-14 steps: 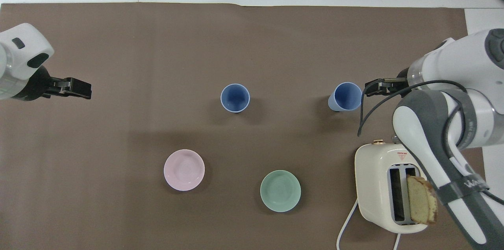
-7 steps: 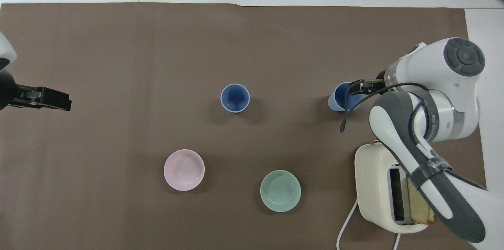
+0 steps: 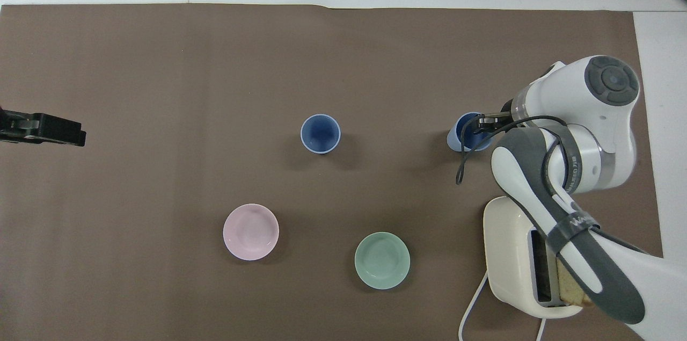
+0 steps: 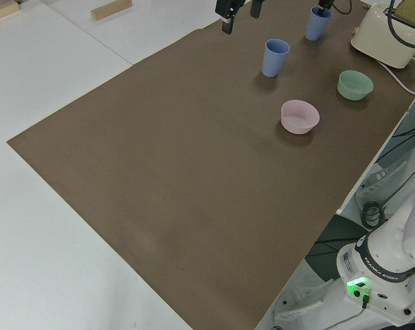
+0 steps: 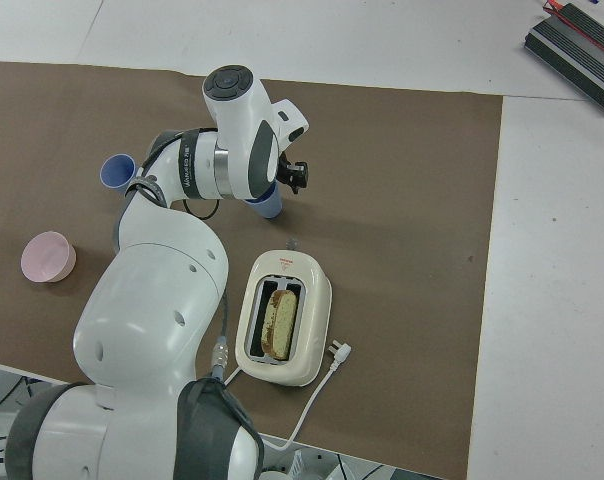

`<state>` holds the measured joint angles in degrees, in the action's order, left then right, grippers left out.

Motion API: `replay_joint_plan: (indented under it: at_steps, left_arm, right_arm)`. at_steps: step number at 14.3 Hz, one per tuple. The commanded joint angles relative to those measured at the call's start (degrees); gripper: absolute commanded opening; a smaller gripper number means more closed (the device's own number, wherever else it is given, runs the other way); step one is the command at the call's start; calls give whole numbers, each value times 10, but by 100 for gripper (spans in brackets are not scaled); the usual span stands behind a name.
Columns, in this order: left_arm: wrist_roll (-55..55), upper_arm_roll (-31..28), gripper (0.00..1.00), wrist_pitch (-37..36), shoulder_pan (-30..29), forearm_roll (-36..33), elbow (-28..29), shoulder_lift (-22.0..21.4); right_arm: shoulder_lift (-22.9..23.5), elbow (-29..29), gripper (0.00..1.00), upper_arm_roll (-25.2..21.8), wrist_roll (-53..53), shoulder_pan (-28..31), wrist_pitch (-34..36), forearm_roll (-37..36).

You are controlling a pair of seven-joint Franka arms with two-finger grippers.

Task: Stack blue cups with both arms
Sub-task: 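Grasp the second blue cup with the right gripper and lift it, then carry the blue cup with the right gripper over the placed cup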

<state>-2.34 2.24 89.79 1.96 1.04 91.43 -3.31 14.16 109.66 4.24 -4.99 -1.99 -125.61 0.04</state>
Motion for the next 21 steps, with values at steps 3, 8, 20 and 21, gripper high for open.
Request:
replay_joint_plan:
  at_steps: [3, 8, 20, 21]
  left_arm:
    - [6, 2, 100, -16, -1, 11, -10, -8]
    - [6, 2, 100, -34, -3, 19, -12, -7]
    - [1, 0, 100, -33, -3, 19, -4, -23]
    - [1, 0, 100, -34, -3, 19, -4, -23]
  right_arm:
    - [2, -1, 0, 3, 0, -6, -1, 14]
    - [0, -113, 0, 19, -12, -7, 127, 44]
    - [61, -314, 0, 58, -158, -100, 144, 98]
    - [61, -311, 0, 58, -159, -113, 131, 99]
